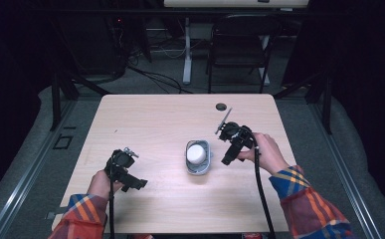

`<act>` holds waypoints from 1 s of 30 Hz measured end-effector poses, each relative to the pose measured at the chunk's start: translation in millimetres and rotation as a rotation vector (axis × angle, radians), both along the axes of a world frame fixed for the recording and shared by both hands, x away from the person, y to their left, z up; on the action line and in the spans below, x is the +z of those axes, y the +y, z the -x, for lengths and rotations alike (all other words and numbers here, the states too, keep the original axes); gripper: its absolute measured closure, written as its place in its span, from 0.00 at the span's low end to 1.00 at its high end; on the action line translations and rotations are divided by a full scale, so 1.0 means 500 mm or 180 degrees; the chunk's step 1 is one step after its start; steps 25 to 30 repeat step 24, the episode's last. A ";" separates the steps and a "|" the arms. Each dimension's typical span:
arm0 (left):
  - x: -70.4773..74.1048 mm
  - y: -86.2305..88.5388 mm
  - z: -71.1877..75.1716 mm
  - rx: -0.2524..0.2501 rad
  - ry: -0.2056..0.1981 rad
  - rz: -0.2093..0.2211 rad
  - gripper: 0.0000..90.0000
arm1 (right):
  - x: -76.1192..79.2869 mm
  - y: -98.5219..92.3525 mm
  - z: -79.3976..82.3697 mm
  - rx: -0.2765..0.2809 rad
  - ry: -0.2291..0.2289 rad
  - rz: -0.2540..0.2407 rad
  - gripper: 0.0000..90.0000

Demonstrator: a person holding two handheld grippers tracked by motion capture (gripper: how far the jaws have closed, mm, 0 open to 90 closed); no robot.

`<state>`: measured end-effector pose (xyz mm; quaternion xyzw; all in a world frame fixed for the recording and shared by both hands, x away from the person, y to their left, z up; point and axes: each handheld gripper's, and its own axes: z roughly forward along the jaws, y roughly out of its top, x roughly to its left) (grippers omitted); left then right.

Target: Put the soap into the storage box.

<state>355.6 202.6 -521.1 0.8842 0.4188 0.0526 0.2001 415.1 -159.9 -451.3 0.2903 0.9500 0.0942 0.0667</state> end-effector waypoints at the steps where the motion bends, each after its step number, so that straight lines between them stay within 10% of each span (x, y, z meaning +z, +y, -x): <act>1: 0.000 0.000 0.000 0.0000 0.0000 -0.0004 0.01 | -0.002 -0.010 0.003 -0.0023 -0.0012 0.0006 0.07; 20: 0.003 -0.001 0.003 -0.0023 -0.0033 -0.0006 0.00 | -0.120 -0.157 0.078 -0.0563 0.0035 0.0130 0.12; 30: 0.004 -0.001 0.003 -0.0036 -0.0045 -0.0003 0.00 | -0.147 -0.168 0.082 -0.0525 0.0210 0.0347 0.13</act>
